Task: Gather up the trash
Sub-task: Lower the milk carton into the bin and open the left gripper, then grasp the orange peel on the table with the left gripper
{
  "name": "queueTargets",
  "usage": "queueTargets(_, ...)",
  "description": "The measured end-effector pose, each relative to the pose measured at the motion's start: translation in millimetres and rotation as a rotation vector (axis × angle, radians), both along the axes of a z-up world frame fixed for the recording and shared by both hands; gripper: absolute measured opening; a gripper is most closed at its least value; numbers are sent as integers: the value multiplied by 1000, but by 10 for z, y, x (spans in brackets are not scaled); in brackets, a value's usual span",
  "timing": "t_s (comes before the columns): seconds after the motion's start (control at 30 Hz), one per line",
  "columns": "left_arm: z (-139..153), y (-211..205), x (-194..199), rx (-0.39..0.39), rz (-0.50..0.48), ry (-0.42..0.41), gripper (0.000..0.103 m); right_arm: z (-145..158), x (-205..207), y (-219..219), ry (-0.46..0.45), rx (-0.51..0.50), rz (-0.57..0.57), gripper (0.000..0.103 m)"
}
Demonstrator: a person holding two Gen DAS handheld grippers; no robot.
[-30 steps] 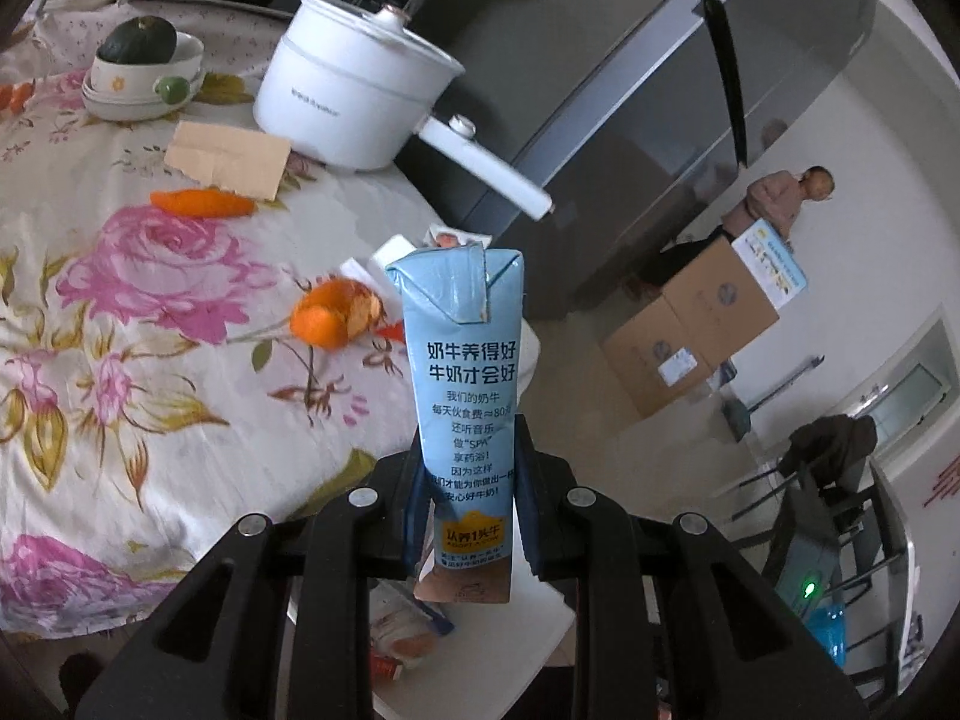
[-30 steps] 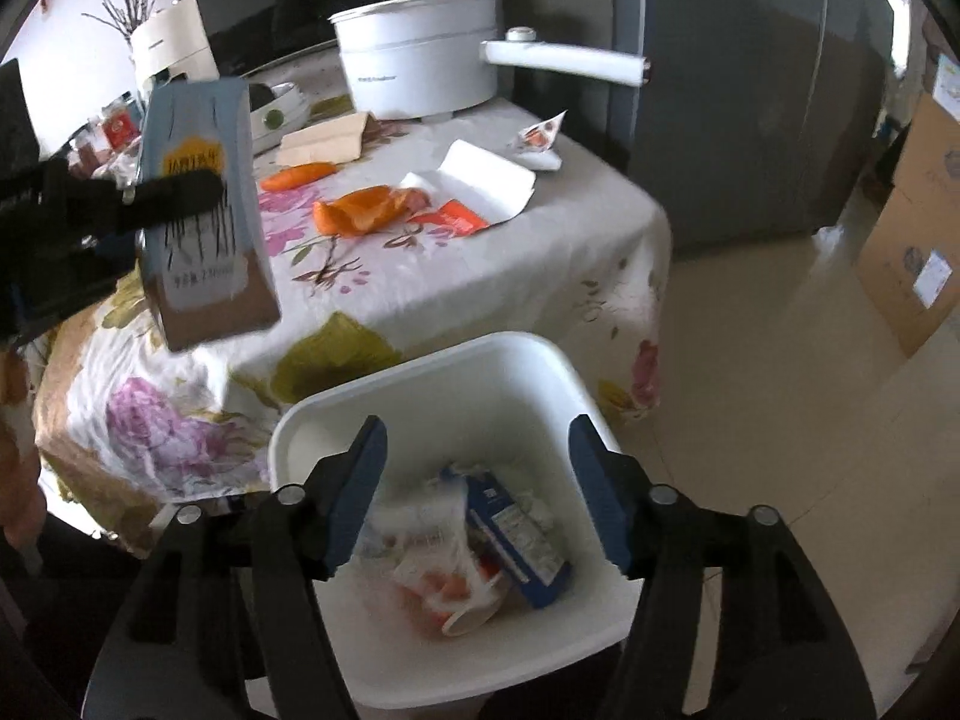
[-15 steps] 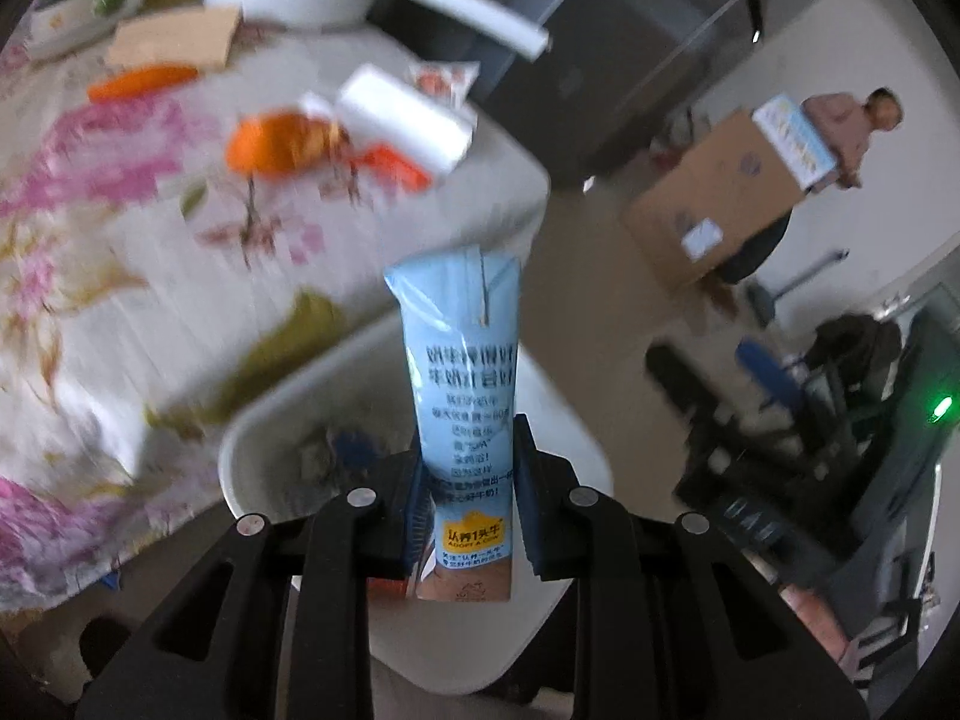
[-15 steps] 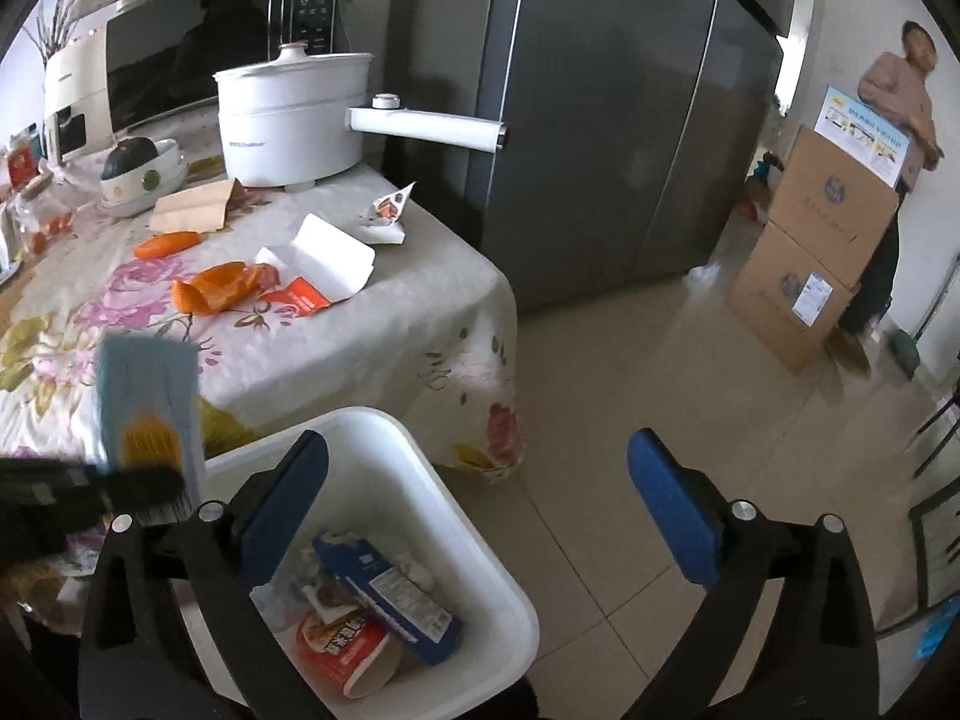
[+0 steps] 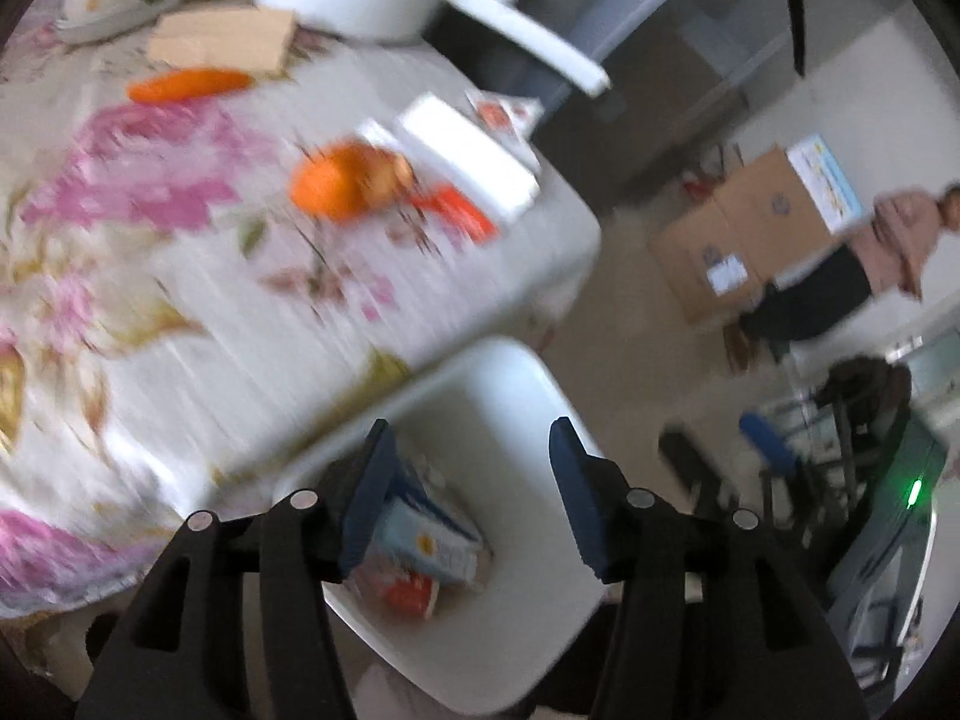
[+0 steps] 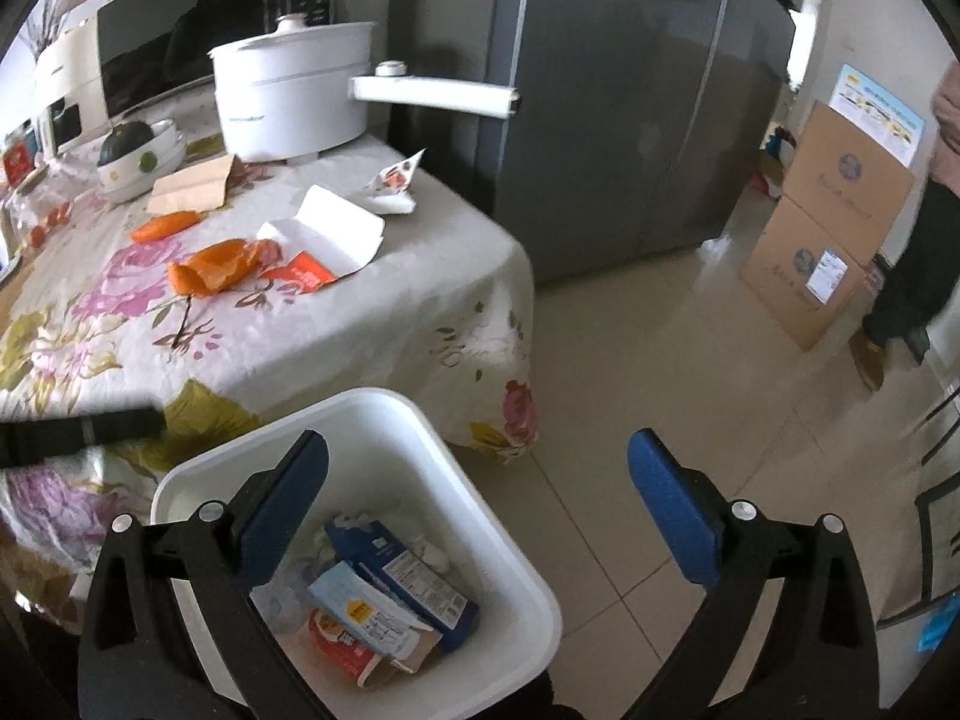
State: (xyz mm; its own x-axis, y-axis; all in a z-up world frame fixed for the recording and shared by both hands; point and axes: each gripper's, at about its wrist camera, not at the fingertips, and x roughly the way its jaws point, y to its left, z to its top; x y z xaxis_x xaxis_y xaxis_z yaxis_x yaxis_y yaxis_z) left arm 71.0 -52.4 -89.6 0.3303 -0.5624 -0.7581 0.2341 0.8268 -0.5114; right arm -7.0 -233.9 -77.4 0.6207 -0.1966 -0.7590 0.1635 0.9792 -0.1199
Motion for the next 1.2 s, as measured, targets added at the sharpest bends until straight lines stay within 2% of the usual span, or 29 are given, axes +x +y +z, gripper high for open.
queueTargets(0.2, 199, 268, 436, 24, 118, -67, 58, -44, 83, 161, 28, -6, 54, 96)
queueTargets(0.33, 160, 323, 739, 33, 175, -67, 58, -115, 110, 192, 58, 7, 66, 96)
queueTargets(0.6, -119, 123, 1000, 67, 181, -30, 58, -218, 141, 230, 100, 13, 81, 96)
queueTargets(0.77, -241, -13, 1082, 119, 179, -50, 58, -223, 158, 266, 101, 18, 89, 96)
queueTargets(0.8, -273, -34, 1094, 128, 172, -48, 55, -225, 160, 272, 102, 20, 90, 96)
queueTargets(0.93, -331, -70, 1101, 185, 156, -86, 29, -228, 176, 292, 108, 35, 96, 96)
queueTargets(1.03, -322, 7, 1087, 123, 158, -84, 21, -219, 201, 302, 112, 68, 103, 96)
queueTargets(1.2, -147, 141, 993, 55, 168, -107, 14, -149, 367, 231, 127, 172, 98, 96)
